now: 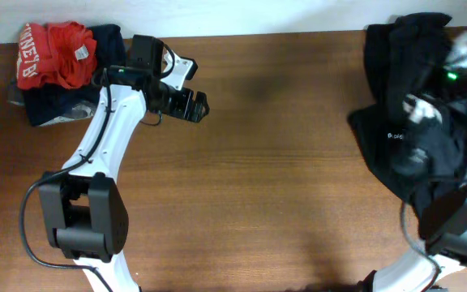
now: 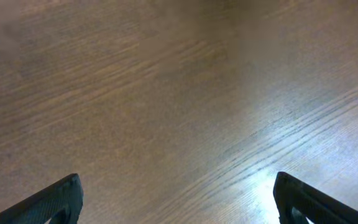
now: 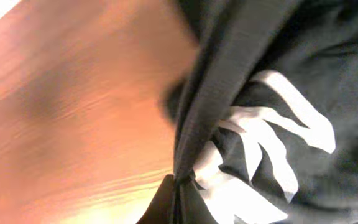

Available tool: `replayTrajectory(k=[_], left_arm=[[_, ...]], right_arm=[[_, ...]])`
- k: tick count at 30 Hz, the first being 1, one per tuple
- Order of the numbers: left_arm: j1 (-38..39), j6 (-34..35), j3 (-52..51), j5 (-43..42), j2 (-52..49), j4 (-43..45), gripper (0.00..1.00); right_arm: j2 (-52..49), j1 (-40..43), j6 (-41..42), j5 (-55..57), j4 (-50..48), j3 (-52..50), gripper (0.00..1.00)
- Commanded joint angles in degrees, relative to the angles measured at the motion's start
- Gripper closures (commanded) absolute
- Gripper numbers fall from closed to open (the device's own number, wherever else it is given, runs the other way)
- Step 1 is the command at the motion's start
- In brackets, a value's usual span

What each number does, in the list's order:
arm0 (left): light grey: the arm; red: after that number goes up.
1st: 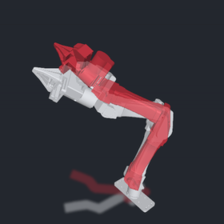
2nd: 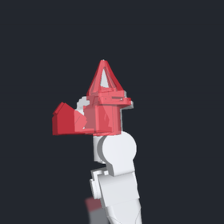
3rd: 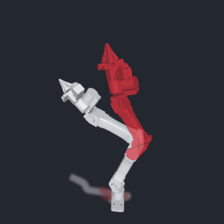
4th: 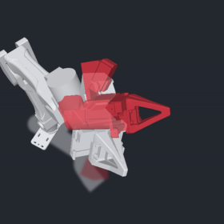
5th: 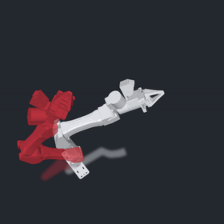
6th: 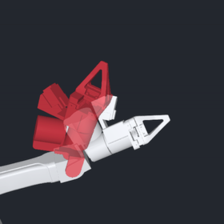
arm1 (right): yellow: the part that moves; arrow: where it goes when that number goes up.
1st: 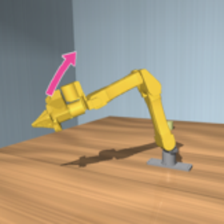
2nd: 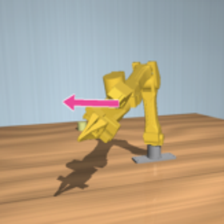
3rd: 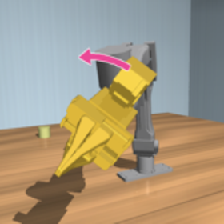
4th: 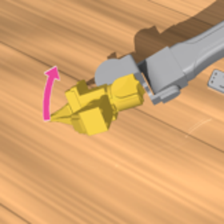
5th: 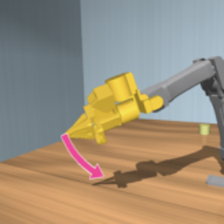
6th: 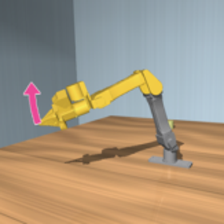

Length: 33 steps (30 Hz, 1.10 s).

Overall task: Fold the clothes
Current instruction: 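Pull the dark green shirt to table center with the right gripper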

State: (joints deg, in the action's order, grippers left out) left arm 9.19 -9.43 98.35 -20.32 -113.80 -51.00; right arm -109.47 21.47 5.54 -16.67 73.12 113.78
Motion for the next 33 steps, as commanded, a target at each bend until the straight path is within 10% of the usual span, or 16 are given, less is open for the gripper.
replayTrajectory(k=[1, 17, 33], left_arm=[[-1.92, -0.31, 5.42, -1.18, 0.92, -2.69, 0.05], [-16.41, -0.33, 14.86, -1.18, 8.7, -11.17, 0.05], [-17.88, -0.33, 14.84, 0.59, 8.72, -12.96, 0.05]], right_arm=[[3.58, -9.6, -0.39, -3.3, 0.07, 1.22, 0.96], [4.0, -40.15, 9.35, 2.1, -14.62, 1.31, 0.96], [-2.34, -53.59, 16.2, 17.79, -35.47, 1.29, 0.96]])
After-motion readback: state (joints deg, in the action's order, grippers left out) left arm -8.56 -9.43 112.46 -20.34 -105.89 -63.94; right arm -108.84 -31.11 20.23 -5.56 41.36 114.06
